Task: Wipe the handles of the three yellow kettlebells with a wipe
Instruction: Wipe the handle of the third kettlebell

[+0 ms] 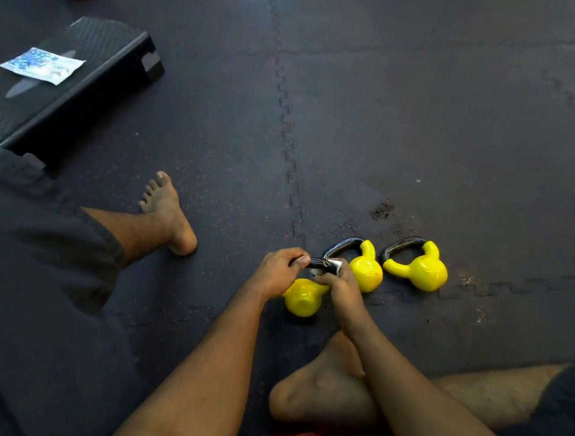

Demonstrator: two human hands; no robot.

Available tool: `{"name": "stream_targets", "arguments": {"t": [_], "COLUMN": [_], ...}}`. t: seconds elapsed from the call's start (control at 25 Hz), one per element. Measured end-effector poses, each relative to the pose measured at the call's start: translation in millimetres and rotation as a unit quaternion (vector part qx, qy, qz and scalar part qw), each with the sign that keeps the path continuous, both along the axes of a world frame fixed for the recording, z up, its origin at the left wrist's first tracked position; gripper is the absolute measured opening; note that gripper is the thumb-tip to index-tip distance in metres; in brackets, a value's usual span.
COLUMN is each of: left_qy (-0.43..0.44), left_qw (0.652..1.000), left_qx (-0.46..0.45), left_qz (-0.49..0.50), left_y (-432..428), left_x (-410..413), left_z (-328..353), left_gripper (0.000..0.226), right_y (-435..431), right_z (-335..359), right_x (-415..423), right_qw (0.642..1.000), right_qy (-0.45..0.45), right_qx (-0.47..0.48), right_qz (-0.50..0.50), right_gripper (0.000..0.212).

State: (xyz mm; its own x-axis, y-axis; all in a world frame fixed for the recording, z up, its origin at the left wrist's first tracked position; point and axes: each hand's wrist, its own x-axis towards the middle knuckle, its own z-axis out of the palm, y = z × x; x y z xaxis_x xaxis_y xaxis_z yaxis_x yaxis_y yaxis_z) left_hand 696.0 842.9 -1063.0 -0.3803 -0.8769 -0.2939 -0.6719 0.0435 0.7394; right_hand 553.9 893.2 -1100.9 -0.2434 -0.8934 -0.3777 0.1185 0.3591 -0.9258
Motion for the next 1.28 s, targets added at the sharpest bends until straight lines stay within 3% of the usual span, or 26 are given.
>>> {"name": "stream_targets", "arguments": {"t": [0.16, 0.32, 0.52, 0.68, 0.76, 0.92, 1.04, 1.16, 1.28], "left_qy": [-0.004, 0.0, 0.001, 0.002, -0.015, 0.012, 0.026, 0.02, 0.023], "left_qw": [1.0, 1.0, 1.0, 0.996, 0.994, 0.998, 0.999, 0.998, 0.997], "left_qx": [-0.009, -0.007, -0.014, -0.009, -0.022, -0.039, -0.03, -0.03, -0.017], "left_qz": [0.012, 0.012, -0.028, -0.086, -0.108, -0.056, 0.001, 0.053, 0.067], "left_y": [0.8, 1.5, 3.8, -1.3, -2.4, -2.6, -2.9, -2.4, -3.1], "left_x": [-2.4, -7.5, -6.8, -4.5, -8.2, -12.5, -9.8, -9.3, -8.0], "left_z": [0.4, 2.1, 4.0, 1.8, -1.5, -8.4, -11.0, -14.4, -15.5], "left_gripper": [0.024, 0.023, 0.022, 0.023, 0.023, 0.018, 0.017, 0.02, 0.021], "right_y": [9.0, 2.9, -0.6, -12.7, -13.3, -1.5, 10.3, 19.7, 24.9], "right_z": [-4.8, -4.9, 5.0, 25.1, 28.2, 6.7, -1.0, -0.8, 4.8], "right_x": [3.9, -2.8, -8.2, -26.0, -30.8, -16.2, -3.2, 1.7, 6.3], "right_qw": [0.998, 0.999, 0.991, 0.952, 0.939, 0.938, 0.96, 0.959, 0.961], "right_qy": [0.065, 0.012, 0.101, 0.174, 0.182, 0.311, 0.279, 0.271, 0.25], "right_qx": [-0.007, 0.036, 0.056, 0.097, 0.119, 0.075, -0.004, -0.079, -0.112], "right_qz": [0.024, 0.024, 0.059, 0.232, 0.266, 0.136, 0.035, 0.013, -0.046], "right_gripper": [0.048, 0.059, 0.029, 0.017, 0.014, 0.01, 0.019, 0.038, 0.032]}}
